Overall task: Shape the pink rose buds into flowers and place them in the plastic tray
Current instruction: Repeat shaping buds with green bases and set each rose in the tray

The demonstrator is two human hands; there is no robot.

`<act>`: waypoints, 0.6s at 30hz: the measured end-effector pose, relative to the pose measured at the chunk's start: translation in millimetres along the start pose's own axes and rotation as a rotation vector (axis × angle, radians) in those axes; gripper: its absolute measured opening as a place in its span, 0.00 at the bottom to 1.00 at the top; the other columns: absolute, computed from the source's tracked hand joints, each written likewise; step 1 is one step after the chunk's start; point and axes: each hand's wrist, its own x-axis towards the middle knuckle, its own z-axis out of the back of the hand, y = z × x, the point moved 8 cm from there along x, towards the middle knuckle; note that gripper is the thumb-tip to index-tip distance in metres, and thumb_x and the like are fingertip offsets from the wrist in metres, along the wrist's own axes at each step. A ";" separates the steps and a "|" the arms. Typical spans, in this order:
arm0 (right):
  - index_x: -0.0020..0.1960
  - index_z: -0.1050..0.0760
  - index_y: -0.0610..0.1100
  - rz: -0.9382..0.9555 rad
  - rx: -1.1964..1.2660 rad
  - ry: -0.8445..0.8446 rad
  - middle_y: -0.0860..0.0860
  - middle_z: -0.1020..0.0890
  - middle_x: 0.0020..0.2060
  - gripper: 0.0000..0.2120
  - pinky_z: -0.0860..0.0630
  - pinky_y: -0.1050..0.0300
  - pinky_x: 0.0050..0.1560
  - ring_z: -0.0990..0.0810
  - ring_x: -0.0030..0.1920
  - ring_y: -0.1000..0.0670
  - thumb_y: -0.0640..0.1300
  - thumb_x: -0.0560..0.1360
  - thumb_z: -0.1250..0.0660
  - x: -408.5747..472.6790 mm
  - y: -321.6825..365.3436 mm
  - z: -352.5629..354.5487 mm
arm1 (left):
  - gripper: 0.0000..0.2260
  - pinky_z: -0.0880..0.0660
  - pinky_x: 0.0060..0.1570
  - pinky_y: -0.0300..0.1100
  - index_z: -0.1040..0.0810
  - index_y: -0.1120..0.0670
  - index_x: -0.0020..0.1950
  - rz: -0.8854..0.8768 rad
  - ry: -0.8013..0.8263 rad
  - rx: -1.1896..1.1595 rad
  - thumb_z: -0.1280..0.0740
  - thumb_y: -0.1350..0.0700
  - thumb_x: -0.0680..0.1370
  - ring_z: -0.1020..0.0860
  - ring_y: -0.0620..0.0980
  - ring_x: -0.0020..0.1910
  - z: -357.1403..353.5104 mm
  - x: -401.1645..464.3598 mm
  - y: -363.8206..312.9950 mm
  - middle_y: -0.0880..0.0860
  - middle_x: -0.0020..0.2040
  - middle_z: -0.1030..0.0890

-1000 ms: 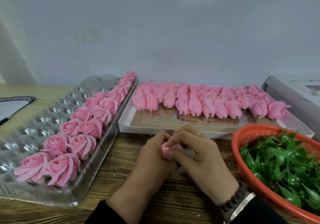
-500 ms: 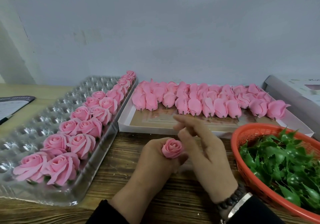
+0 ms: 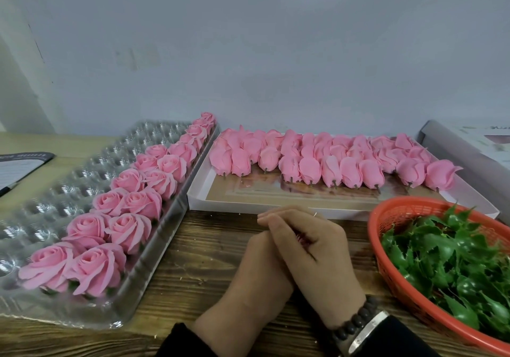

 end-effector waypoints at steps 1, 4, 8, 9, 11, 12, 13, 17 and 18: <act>0.40 0.19 0.56 -0.017 -0.010 0.021 0.60 0.17 0.41 0.13 0.24 0.54 0.52 0.20 0.50 0.56 0.59 0.69 0.41 0.2 -1.2 -1.7 | 0.14 0.26 0.43 0.30 0.23 0.52 0.47 0.005 0.003 -0.065 0.37 0.71 0.75 0.20 0.37 0.44 -0.1 -0.2 -0.9 0.41 0.40 0.17; 0.37 0.21 0.60 -0.080 -0.022 0.062 0.61 0.18 0.40 0.11 0.24 0.58 0.51 0.21 0.48 0.58 0.63 0.63 0.38 0.4 -6.5 -4.2 | 0.13 0.27 0.36 0.28 0.24 0.59 0.43 -0.009 0.034 -0.162 0.39 0.76 0.73 0.21 0.36 0.37 -1.2 -1.5 -6.1 0.46 0.35 0.18; 0.41 0.22 0.60 -0.114 -0.040 0.140 0.60 0.18 0.40 0.17 0.24 0.61 0.48 0.21 0.47 0.60 0.68 0.57 0.36 -0.3 -8.6 -6.3 | 0.10 0.28 0.32 0.28 0.24 0.63 0.40 -0.015 0.020 -0.181 0.39 0.76 0.73 0.22 0.37 0.32 1.5 -3.1 -7.4 0.48 0.31 0.20; 0.42 0.22 0.60 -0.125 -0.037 0.172 0.59 0.18 0.41 0.19 0.23 0.60 0.48 0.21 0.47 0.60 0.68 0.57 0.36 -0.2 -9.1 -7.5 | 0.10 0.28 0.31 0.29 0.24 0.64 0.39 -0.010 0.010 -0.199 0.39 0.75 0.73 0.22 0.38 0.32 2.9 -2.9 -6.5 0.49 0.31 0.20; 0.46 0.24 0.60 -0.155 -0.013 0.236 0.59 0.18 0.42 0.23 0.22 0.59 0.48 0.20 0.46 0.60 0.69 0.56 0.34 0.1 -11.4 -10.0 | 0.11 0.28 0.32 0.31 0.23 0.60 0.36 -0.034 -0.021 -0.178 0.36 0.73 0.73 0.23 0.39 0.32 6.1 -1.9 -5.7 0.49 0.30 0.21; 0.48 0.25 0.61 -0.165 -0.014 0.272 0.60 0.18 0.43 0.25 0.21 0.59 0.48 0.20 0.46 0.61 0.69 0.55 0.33 0.4 -12.5 -11.2 | 0.11 0.28 0.32 0.31 0.23 0.57 0.35 -0.057 -0.037 -0.149 0.35 0.72 0.73 0.24 0.40 0.32 7.5 -1.7 -6.3 0.49 0.31 0.21; 0.51 0.27 0.63 -0.171 -0.024 0.311 0.60 0.18 0.44 0.27 0.21 0.58 0.49 0.20 0.47 0.61 0.70 0.54 0.33 0.6 -13.6 -12.6 | 0.11 0.27 0.33 0.33 0.23 0.55 0.35 -0.087 -0.055 -0.127 0.33 0.70 0.72 0.24 0.40 0.33 8.9 -1.8 -7.8 0.49 0.32 0.21; 0.56 0.32 0.67 -0.207 0.012 0.428 0.62 0.19 0.47 0.32 0.22 0.58 0.54 0.21 0.49 0.62 0.71 0.53 0.31 -0.3 -20.0 -15.4 | 0.05 0.25 0.36 0.42 0.22 0.55 0.37 -0.142 -0.071 -0.127 0.30 0.54 0.68 0.23 0.47 0.36 10.4 -2.6 -12.1 0.53 0.35 0.21; 0.57 0.31 0.67 -0.215 0.032 0.444 0.63 0.19 0.47 0.33 0.23 0.58 0.54 0.20 0.50 0.63 0.70 0.53 0.30 -0.6 -21.6 -15.8 | 0.05 0.25 0.35 0.39 0.22 0.56 0.37 -0.147 -0.059 -0.123 0.30 0.55 0.68 0.23 0.46 0.36 9.5 -2.3 -11.7 0.52 0.35 0.21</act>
